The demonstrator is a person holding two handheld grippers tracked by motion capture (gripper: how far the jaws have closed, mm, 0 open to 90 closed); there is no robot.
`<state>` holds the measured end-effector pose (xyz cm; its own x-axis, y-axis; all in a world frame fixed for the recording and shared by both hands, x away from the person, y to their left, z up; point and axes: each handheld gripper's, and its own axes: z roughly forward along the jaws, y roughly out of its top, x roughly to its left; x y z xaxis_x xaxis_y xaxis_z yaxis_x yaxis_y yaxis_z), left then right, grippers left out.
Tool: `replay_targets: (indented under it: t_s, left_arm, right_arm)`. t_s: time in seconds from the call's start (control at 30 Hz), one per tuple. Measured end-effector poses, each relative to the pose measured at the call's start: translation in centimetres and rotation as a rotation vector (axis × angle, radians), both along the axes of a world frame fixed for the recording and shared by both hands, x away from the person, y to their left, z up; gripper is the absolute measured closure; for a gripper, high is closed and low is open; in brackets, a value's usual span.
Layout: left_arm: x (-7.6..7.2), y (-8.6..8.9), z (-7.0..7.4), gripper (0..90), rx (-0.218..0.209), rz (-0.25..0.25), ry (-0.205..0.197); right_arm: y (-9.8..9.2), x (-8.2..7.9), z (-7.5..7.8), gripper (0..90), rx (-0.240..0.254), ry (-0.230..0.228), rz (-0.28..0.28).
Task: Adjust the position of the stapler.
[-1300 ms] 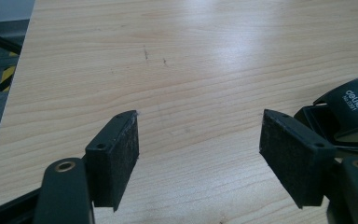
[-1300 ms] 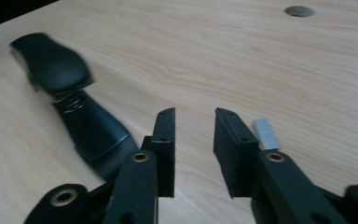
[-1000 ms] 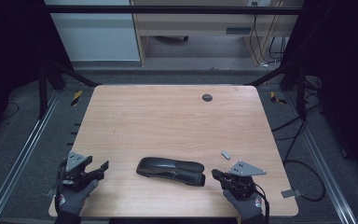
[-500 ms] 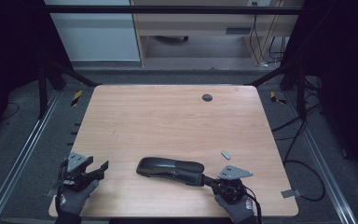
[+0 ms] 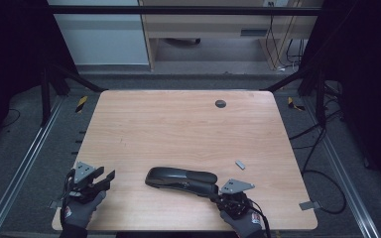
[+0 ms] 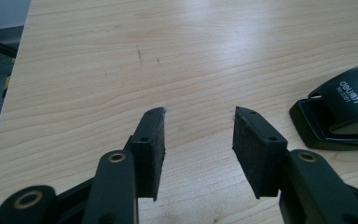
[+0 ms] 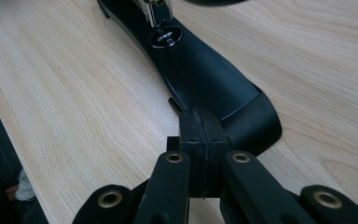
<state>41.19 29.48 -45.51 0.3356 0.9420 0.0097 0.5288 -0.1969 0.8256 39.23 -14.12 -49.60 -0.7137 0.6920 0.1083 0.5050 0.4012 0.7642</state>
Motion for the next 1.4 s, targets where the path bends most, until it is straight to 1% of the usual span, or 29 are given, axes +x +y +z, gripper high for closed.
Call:
replay_targets:
  t_s: [0.07,0.1,0.17,0.2,0.3,0.5,0.53,0.57,0.6,0.63,0.67,0.73,0.77,0.83,0.9,0.97,1.23,1.33,1.4]
  left_arm:
    - [0.0,0.0,0.0,53.8,0.003,-0.002,0.0]
    - [0.0,0.0,0.0,53.8,0.002,-0.001,-0.001]
    - [0.0,0.0,0.0,53.8,-0.001,0.002,-0.001]
    - [0.0,0.0,0.0,53.9,0.001,0.0,-0.002]
    - [0.0,0.0,0.0,54.0,-0.001,0.001,-0.004]
    - [0.0,0.0,0.0,54.4,-0.002,-0.001,-0.003]
    - [0.0,0.0,0.0,54.5,-0.006,-0.001,-0.005]
    - [0.0,0.0,0.0,54.6,-0.006,-0.001,-0.005]
    - [0.0,0.0,0.0,54.7,-0.003,-0.002,-0.003]
    - [0.0,0.0,0.0,54.8,-0.003,-0.002,-0.003]
    - [0.0,0.0,0.0,55.0,-0.003,-0.003,-0.003]
    - [0.0,0.0,0.0,55.2,-0.002,-0.006,-0.003]
    - [0.0,-0.1,0.0,55.8,-0.006,-0.005,-0.004]
    - [0.0,-0.1,0.0,56.4,-0.008,-0.007,-0.005]
    - [0.0,-0.1,0.0,57.1,-0.009,-0.01,-0.004]
    - [0.0,-0.2,-0.1,57.8,-0.013,-0.012,-0.002]
    - [0.0,-0.3,-0.1,60.0,-0.014,-0.016,-0.006]
    - [0.1,-0.3,-0.1,61.9,-0.012,-0.02,-0.008]
    - [0.1,-0.3,-0.1,62.3,-0.015,-0.024,-0.007]
  right_arm:
    - [0.1,0.0,-0.1,90.0,-0.001,0.003,0.001]
    - [0.2,0.1,-0.2,90.0,-0.013,0.005,0.003]
    - [0.2,0.1,-0.2,90.0,-0.019,0.009,0.003]
    - [0.2,0.1,-0.4,90.0,-0.031,0.007,0.0]
    - [0.2,0.2,-0.4,90.0,-0.032,0.012,-0.003]
    - [0.2,0.2,-0.4,90.0,-0.039,0.006,-0.002]
    - [0.1,0.2,-0.3,90.0,-0.046,0.001,-0.018]
    - [0.1,0.2,-0.3,90.0,-0.046,0.001,-0.018]
    - [-0.1,0.4,-0.3,90.0,-0.045,-0.008,-0.032]
    - [-0.1,0.4,-0.3,90.0,-0.045,-0.008,-0.032]
    - [-0.2,0.5,-0.3,90.0,-0.042,-0.012,-0.045]
    - [-0.3,0.6,-0.3,90.0,-0.047,-0.011,-0.051]
    - [-0.4,0.7,-0.4,90.0,-0.049,-0.023,-0.053]
    - [-0.4,0.8,-0.3,90.0,-0.056,-0.023,-0.062]
    - [-0.4,0.9,-0.4,90.0,-0.053,-0.03,-0.067]
    - [-0.4,1.0,-0.4,90.0,-0.053,-0.026,-0.074]
    - [-0.5,1.3,-0.5,90.0,-0.053,-0.037,-0.084]
    - [-0.5,1.6,-0.5,90.0,-0.063,-0.049,-0.084]
    - [-0.5,1.6,-0.5,90.0,-0.059,-0.041,-0.088]
